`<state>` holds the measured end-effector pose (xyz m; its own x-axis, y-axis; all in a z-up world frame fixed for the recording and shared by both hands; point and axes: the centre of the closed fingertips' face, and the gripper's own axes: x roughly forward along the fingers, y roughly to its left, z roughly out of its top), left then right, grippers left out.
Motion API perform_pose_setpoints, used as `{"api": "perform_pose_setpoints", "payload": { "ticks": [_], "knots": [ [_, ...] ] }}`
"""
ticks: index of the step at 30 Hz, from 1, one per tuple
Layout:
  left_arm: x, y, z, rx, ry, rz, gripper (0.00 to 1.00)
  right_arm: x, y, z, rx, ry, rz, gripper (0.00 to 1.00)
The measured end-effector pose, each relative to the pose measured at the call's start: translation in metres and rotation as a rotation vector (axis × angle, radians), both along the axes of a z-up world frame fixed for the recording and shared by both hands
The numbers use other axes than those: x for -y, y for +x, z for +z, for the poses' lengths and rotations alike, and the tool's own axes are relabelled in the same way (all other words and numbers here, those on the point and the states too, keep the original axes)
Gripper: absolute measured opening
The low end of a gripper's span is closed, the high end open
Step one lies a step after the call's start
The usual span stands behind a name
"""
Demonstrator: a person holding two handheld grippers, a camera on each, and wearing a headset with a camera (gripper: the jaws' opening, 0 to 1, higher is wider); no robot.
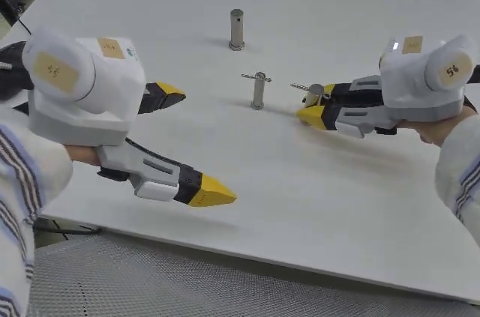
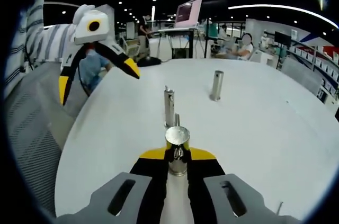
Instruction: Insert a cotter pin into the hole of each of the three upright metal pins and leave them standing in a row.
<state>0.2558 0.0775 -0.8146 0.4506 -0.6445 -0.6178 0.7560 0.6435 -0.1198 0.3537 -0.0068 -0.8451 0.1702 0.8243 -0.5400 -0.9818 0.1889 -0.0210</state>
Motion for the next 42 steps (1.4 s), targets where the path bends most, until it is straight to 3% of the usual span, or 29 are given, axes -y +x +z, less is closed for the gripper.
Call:
{"api": "perform_pose_setpoints", "payload": {
  "ticks": [9,24,42],
  "knots": [
    [-0.008,-0.01,-0.005,-0.02,0.004,0.033,0.98,-0.001,0.002,0.0,0.002,0.003,0.044,0.13],
    [-0.018,-0.015,-0.009,-0.039,0.032,0.068,0.96,0.0,0.003,0.001,-0.015,0.022,0.196,0.13],
    [-0.018,-0.013,-0.011,-0.049,0.035,0.078,0.93,-0.002,0.005,0.003,-0.056,0.083,0.168,0.16]
  ]
}}
